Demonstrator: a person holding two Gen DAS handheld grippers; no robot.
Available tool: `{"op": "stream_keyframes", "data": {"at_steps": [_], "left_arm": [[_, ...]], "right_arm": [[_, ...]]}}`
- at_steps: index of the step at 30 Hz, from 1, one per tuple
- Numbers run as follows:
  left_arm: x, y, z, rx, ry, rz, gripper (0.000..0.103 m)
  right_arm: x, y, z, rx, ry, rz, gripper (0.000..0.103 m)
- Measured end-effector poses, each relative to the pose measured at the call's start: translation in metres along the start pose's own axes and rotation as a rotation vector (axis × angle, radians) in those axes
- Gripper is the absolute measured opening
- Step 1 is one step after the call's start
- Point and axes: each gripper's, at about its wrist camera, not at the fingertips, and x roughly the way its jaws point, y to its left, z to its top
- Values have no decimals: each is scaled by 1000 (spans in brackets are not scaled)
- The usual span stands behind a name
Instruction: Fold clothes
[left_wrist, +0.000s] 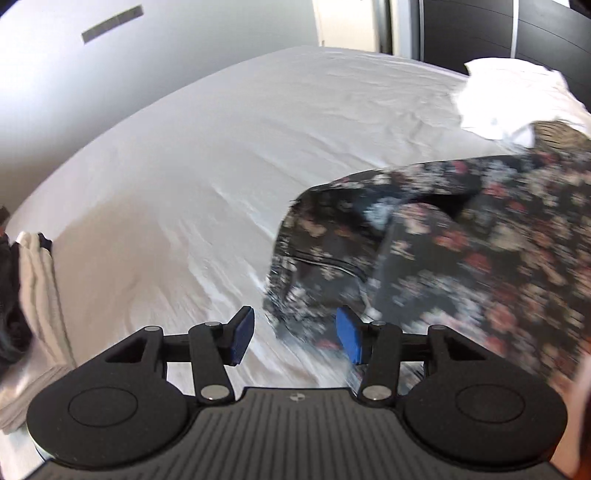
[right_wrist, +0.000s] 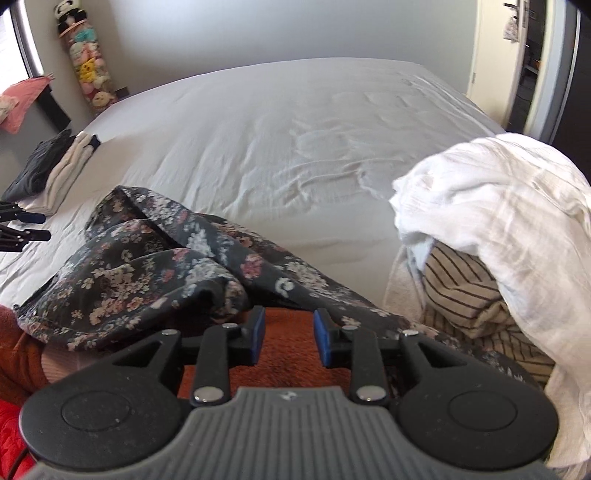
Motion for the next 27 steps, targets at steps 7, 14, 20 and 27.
{"op": "stream_keyframes", "data": {"at_steps": [7, 14, 20, 27], "left_arm": [[70, 21, 4, -60, 44, -34, 58], [90, 26, -1, -167, 57, -82, 52], [80, 31, 0, -236, 30, -48, 24], [54, 11, 11, -216, -38, 89, 18]], "right_arm": [[-1, -13, -9, 42, 24, -52, 33], [-19, -31, -23, 18, 36, -159, 37], [-25, -44, -53, -67, 114, -236, 44], [-5, -54, -97, -179, 224, -293, 46]]}}
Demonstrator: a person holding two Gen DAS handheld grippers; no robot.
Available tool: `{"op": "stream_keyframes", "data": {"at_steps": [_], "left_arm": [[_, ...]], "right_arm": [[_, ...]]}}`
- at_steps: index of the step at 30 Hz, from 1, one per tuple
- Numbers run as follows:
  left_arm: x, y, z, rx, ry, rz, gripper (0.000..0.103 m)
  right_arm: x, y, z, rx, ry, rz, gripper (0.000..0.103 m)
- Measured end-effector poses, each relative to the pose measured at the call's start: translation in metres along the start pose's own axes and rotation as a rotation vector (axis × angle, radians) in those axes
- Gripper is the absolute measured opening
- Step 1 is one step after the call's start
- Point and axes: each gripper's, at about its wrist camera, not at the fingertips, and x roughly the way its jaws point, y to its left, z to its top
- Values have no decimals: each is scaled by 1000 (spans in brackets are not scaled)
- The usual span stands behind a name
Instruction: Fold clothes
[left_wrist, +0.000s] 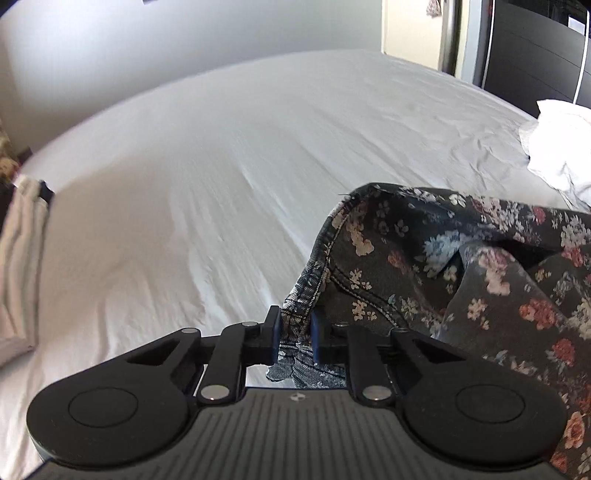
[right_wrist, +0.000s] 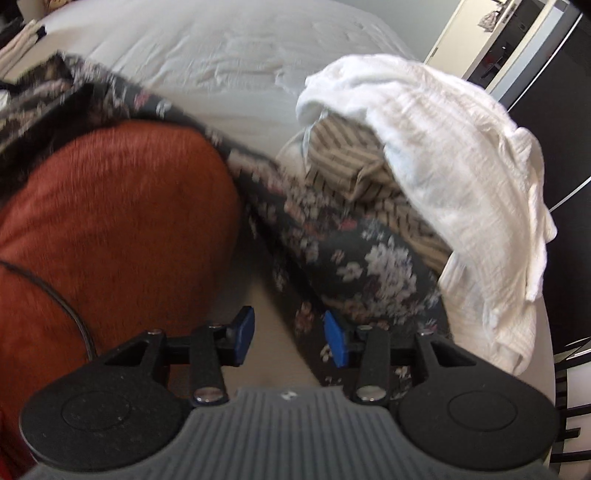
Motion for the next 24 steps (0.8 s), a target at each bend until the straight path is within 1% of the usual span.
{"op": "stream_keyframes", "data": {"at_steps": [2, 6, 9, 10, 11, 12, 13, 14, 16, 19, 22, 24], "left_arm": [[-11, 3, 3, -9, -17, 22, 18], [-28, 6, 5, 7, -37, 64, 17], [-39, 10, 6, -10, -60, 90, 17], [-43, 11, 7, -10, -67, 100, 17], [-47, 11, 7, -9, -74, 110, 17], [-52, 12, 8, -9, -82, 120, 17], [-57, 13, 9, -11, -91, 134, 17], [-62, 14, 9, -13, -101, 147, 17], [-74, 18, 11, -17, -123, 176, 17], [-95, 27, 12, -30, -155, 229, 17], [-118, 42, 13, -60, -184, 284, 17], [-137, 55, 10, -88, -202, 327, 17]], "right_arm": [[14, 4, -10, -9, 13, -9, 46], [51, -1, -28, 6, 49, -70, 45], [72, -8, -34, 28, 66, -115, 44], [76, -9, -35, 34, 66, -124, 39], [80, -10, -36, 41, 66, -134, 19], [83, -11, -36, 44, 63, -145, 8], [80, -11, -35, 44, 51, -165, 2], [74, -12, -33, 44, 29, -201, 2], [54, -18, -26, 65, -45, -264, 2], [13, -36, -9, 128, -175, -318, 2], [-30, -47, 20, 134, -324, -367, 2], [-51, -51, 44, 137, -406, -372, 2]]}}
